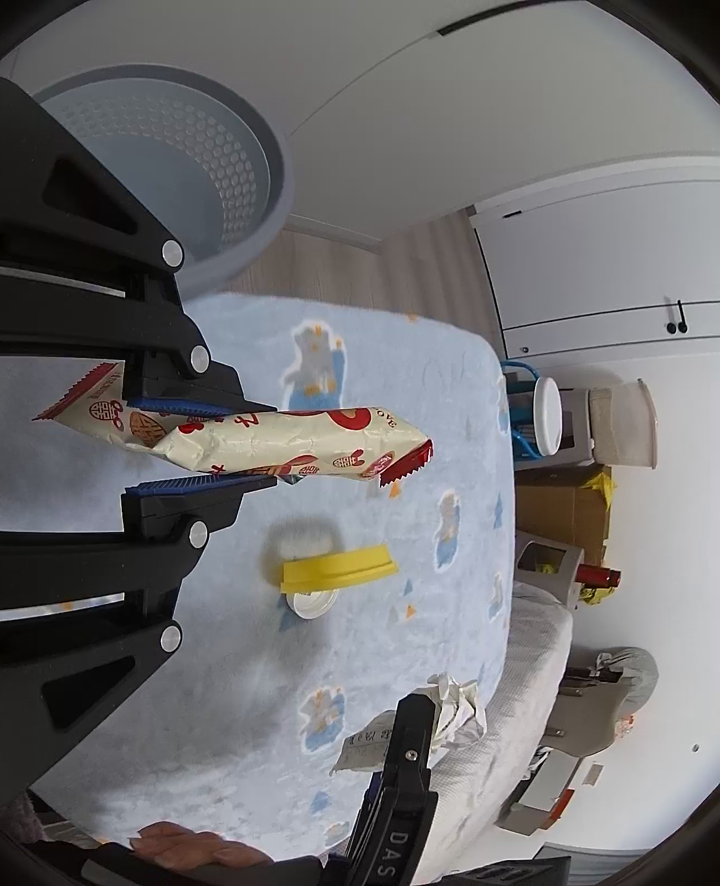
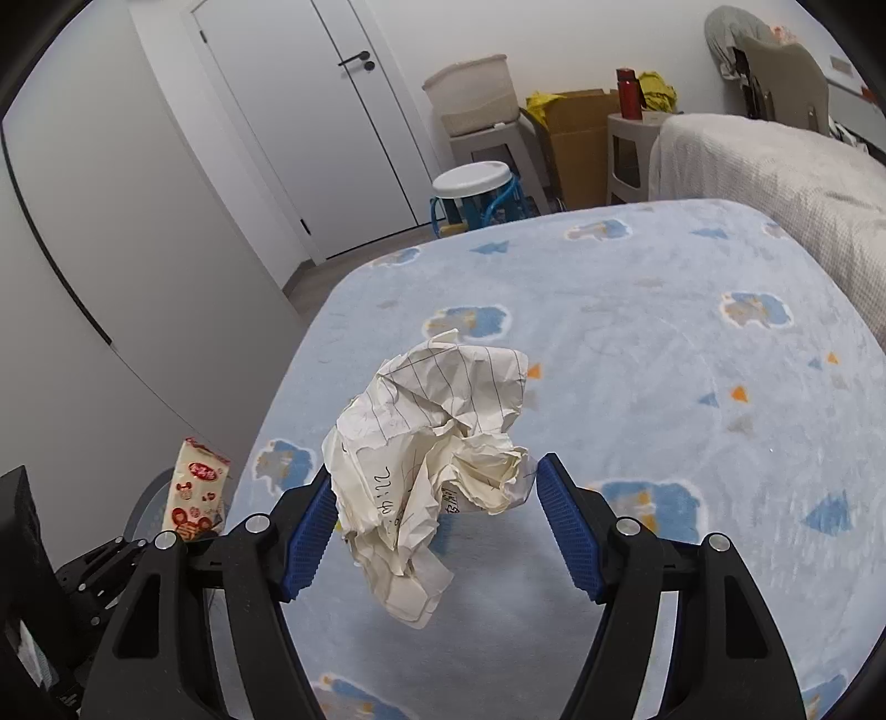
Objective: Collect trash
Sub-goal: 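Grasp the red-white snack wrapper with the left tool while the right tool holds the paper, then carry the snack wrapper and crumpled paper over the wastebasket with both tools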
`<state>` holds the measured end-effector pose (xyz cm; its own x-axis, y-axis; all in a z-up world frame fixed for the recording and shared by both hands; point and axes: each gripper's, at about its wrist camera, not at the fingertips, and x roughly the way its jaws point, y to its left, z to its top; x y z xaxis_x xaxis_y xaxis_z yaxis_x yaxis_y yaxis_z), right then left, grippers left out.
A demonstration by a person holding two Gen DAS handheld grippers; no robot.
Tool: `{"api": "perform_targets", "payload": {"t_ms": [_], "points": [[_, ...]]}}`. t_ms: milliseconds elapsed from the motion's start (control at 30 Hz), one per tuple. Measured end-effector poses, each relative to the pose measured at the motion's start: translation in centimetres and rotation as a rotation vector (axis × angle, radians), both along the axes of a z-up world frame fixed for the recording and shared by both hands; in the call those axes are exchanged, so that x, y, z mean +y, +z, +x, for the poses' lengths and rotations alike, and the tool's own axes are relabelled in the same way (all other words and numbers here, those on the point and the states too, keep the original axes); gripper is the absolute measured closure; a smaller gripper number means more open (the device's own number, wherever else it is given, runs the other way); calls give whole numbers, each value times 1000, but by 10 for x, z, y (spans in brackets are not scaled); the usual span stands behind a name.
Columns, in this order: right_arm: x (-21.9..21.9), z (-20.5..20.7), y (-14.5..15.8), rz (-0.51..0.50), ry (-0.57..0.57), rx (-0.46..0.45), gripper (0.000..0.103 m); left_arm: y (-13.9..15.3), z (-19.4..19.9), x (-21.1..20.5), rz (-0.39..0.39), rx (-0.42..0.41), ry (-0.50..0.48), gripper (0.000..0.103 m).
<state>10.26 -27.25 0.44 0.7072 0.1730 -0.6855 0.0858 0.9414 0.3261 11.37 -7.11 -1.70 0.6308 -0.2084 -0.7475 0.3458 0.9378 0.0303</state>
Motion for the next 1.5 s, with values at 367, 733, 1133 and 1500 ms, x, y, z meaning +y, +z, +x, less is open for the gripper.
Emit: {"api": "perform_targets", "payload": {"t_ms": [367, 733, 1133, 1500], "points": [[67, 2, 19, -6, 99, -46, 35, 24, -32, 77, 22, -71, 99, 85], [162, 13, 14, -25, 252, -39, 35, 20, -49, 153, 23, -50, 227, 85], [236, 11, -10, -24, 409, 8, 34, 7, -53, 199, -12, -22, 293, 85], [274, 24, -32, -44, 506, 56, 33, -11, -32, 219, -12, 15, 336, 85]]}}
